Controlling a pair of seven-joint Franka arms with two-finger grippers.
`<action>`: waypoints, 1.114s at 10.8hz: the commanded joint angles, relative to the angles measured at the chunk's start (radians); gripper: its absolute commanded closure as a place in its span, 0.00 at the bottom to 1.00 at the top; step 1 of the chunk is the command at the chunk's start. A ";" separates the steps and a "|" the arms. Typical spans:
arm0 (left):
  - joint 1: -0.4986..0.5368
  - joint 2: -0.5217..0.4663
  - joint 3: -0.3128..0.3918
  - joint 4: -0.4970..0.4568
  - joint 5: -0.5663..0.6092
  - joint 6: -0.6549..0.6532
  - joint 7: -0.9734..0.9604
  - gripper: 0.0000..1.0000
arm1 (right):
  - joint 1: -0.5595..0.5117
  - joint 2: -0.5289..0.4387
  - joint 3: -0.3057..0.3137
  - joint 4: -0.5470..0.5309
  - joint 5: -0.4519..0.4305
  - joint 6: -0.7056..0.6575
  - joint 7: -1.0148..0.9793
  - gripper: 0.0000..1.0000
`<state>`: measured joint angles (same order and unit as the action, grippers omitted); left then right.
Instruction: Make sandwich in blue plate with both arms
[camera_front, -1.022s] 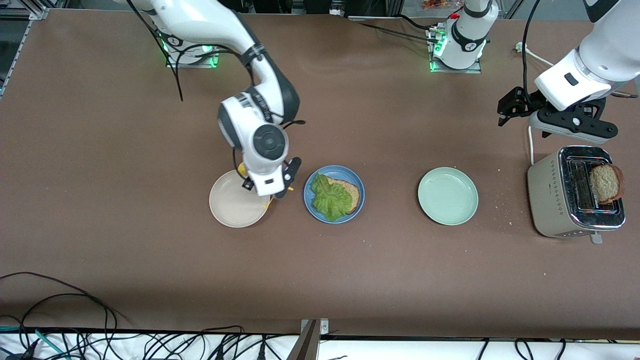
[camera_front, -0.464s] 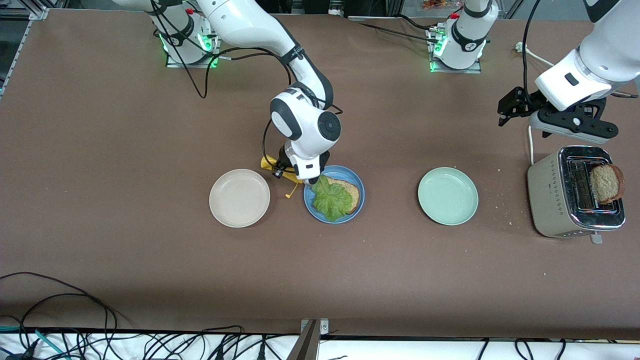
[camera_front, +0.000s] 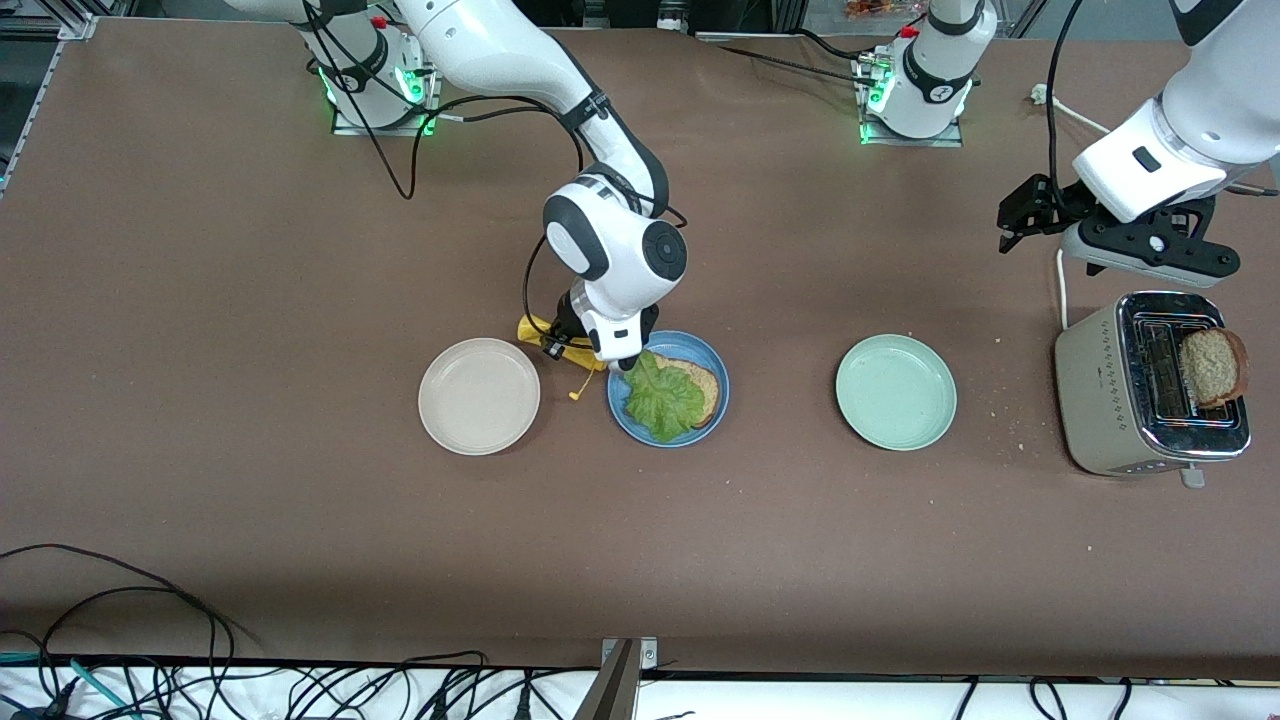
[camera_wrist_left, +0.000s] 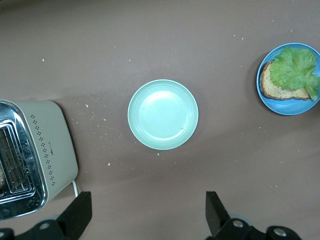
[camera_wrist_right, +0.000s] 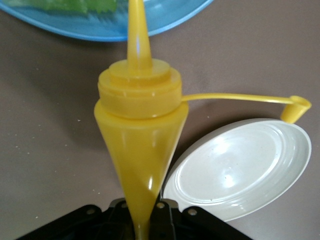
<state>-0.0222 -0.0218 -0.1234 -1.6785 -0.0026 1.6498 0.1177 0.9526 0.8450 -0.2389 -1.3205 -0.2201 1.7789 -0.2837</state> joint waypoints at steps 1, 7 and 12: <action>0.002 -0.003 0.001 0.008 0.006 -0.011 -0.006 0.00 | 0.017 0.028 -0.016 0.040 -0.018 -0.029 0.006 1.00; 0.005 -0.003 0.001 0.008 0.007 -0.011 -0.003 0.00 | -0.234 -0.082 0.168 0.037 0.043 -0.003 -0.046 1.00; 0.017 0.025 0.010 0.008 0.035 -0.011 0.008 0.00 | -0.624 -0.185 0.381 0.030 0.298 -0.013 -0.396 1.00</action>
<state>-0.0194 -0.0211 -0.1204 -1.6785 -0.0026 1.6491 0.1177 0.4872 0.7048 0.0507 -1.2737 -0.0434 1.7802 -0.5127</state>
